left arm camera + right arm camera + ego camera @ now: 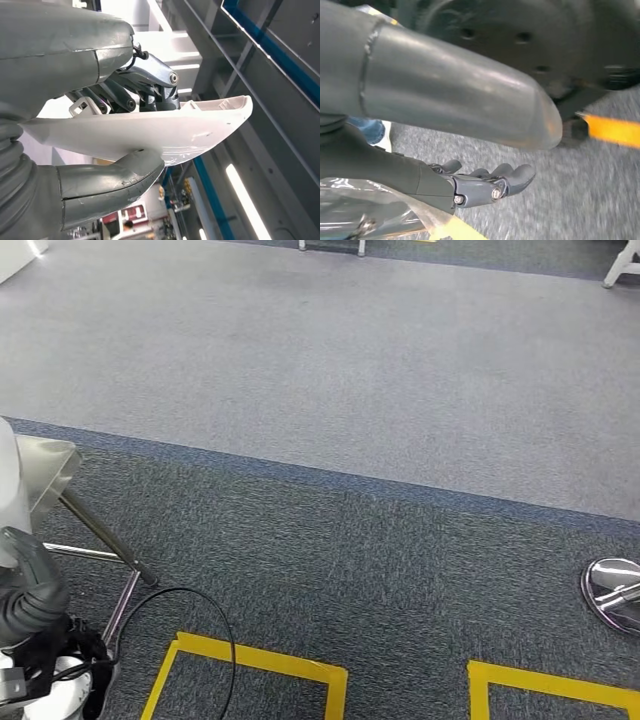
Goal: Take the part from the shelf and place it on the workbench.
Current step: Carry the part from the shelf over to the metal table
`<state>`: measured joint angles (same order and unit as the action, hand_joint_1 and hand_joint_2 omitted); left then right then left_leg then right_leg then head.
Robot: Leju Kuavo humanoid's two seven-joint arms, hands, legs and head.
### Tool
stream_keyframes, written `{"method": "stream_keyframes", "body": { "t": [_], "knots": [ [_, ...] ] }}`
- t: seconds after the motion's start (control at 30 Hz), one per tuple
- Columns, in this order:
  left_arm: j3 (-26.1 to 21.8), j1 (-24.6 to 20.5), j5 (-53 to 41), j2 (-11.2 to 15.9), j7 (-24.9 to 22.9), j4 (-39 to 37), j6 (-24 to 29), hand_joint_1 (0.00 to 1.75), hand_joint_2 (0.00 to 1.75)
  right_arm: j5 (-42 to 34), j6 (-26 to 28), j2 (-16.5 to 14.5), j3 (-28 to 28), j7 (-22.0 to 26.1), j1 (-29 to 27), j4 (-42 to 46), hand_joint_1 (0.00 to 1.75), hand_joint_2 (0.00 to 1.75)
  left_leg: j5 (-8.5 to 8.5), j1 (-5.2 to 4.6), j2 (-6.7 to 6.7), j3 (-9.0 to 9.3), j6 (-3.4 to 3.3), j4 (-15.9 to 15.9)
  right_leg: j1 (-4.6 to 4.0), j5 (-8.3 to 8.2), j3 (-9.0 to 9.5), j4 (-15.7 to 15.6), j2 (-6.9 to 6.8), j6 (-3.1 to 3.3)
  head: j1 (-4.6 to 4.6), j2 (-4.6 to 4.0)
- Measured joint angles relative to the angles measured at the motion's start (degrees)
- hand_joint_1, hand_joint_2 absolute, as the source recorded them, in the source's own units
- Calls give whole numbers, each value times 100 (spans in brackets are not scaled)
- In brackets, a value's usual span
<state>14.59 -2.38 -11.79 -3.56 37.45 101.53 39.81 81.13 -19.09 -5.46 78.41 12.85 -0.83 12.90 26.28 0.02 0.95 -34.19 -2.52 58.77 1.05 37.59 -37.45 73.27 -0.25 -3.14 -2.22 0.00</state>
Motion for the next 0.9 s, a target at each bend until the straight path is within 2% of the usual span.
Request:
{"method": "stream_keyframes", "body": {
  "t": [0.03,0.07,0.1,0.13,0.17,0.2,0.23,0.3,0.33,0.37,0.4,0.47,0.5,0.53,0.57,0.6,0.63,0.67,0.7,0.73,0.77,0.83,0.9],
  "knots": [
    [-1,3,1,-2,0,-2,1,175,175,2,-1,0,1,-2,-12,-1,0,0,4,-12,60,7,-6,1,-3,-27,-135,160,14,13,1,0],
    [-2,5,1,-3,-1,-4,0,175,175,3,-2,1,1,-2,-20,-1,0,0,8,-22,125,18,-9,1,-7,-178,-158,78,24,32,1,0],
    [-3,5,-1,-5,-1,-5,0,175,175,3,-3,1,2,-2,-24,-1,0,0,14,-28,190,34,-8,2,-12,-422,-74,-220,57,59,2,0],
    [-6,5,-3,-9,-1,-6,1,175,175,2,-3,3,1,-1,-26,0,0,0,20,-27,250,47,-4,2,-16,-679,69,-630,153,89,1,0],
    [-9,5,-6,-15,-1,-7,0,175,175,2,-2,6,1,2,-28,0,0,0,31,-34,308,49,9,14,-15,-858,226,-1015,266,114,3,0],
    [-12,6,-9,-21,-1,-7,0,175,175,3,-2,9,1,3,-30,0,0,0,36,-33,363,39,28,24,-16,-949,354,-1291,360,126,3,1],
    [-15,8,-11,-25,-1,-7,0,175,175,7,-1,11,1,3,-33,0,0,0,36,-26,413,21,56,30,-21,-959,427,-1430,420,132,4,1],
    [-26,17,-13,-27,-1,-7,1,175,175,11,-2,12,2,3,-32,-1,0,0,27,-6,511,-9,123,29,-30,-935,487,-1493,356,149,6,2],
    [-35,20,-13,-26,-1,-7,1,175,175,13,-3,11,2,3,-31,-1,0,0,47,-3,482,-20,154,52,-26,-944,506,-1519,300,174,8,2],
    [-42,18,-13,-25,-1,-7,2,175,175,11,-2,11,2,4,-30,0,0,0,112,-7,398,-53,182,141,-17,-953,531,-1547,241,199,17,2],
    [-47,14,-12,-25,-1,-7,2,175,175,10,-1,11,2,5,-31,1,0,0,232,-11,277,-131,209,332,-9,-957,558,-1574,173,226,26,2],
    [-49,16,-10,-24,0,-9,2,175,175,11,-1,13,3,5,-44,2,0,0,576,5,55,-439,263,1018,-17,-938,592,-1585,34,259,39,2],
    [-50,25,-9,-23,0,-10,2,175,175,13,-2,13,3,4,-49,2,0,0,705,20,13,-601,286,1355,-20,-925,600,-1583,-37,266,39,2],
    [-52,35,-7,-22,0,-11,2,175,175,14,-3,13,3,3,-51,1,0,0,741,35,-10,-701,305,1554,-22,-911,610,-1581,-106,267,41,2],
    [-54,42,-7,-20,-1,-12,2,175,175,15,-4,13,3,3,-50,1,0,0,663,48,-27,-697,317,1537,-22,-896,625,-1579,-169,260,41,2],
    [-56,45,-7,-19,-1,-12,2,175,175,16,-5,12,2,2,-47,0,0,0,485,56,-58,-578,321,1293,-22,-877,648,-1579,-228,252,42,2],
    [-58,45,-7,-19,-1,-12,2,175,175,17,-5,11,2,2,-45,-1,0,0,270,59,-136,-384,315,898,-22,-855,680,-1579,-283,239,42,2],
    [-58,43,-7,-18,-1,-12,2,175,175,17,-5,11,2,3,-44,-1,0,0,124,37,-264,-193,301,520,-35,-831,707,-1575,-333,218,42,1],
    [-58,40,-7,-19,-1,-13,2,175,175,16,-5,11,2,3,-42,-1,0,0,38,12,-373,-52,273,230,-49,-809,727,-1573,-379,193,44,1],
    [-58,40,-7,-19,-1,-13,2,175,175,16,-5,12,2,2,-41,-1,0,0,24,-13,-453,18,243,75,-64,-790,741,-1572,-426,167,39,1],
    [-61,43,-7,-19,-1,-13,2,175,175,15,-5,12,2,2,-38,-1,0,0,56,-40,-468,24,210,48,-77,-778,752,-1576,-476,139,32,1],
    [-70,49,-8,-20,1,-11,2,175,175,16,-5,11,3,0,-23,-1,0,0,46,-32,-354,32,139,5,-69,-735,786,-1583,-543,75,18,2],
    [-79,34,-9,-25,2,-10,1,175,175,16,-5,12,3,3,-9,-1,0,0,20,-3,-244,72,61,-52,-50,-550,689,-1337,-359,24,4,2]
  ]
}}
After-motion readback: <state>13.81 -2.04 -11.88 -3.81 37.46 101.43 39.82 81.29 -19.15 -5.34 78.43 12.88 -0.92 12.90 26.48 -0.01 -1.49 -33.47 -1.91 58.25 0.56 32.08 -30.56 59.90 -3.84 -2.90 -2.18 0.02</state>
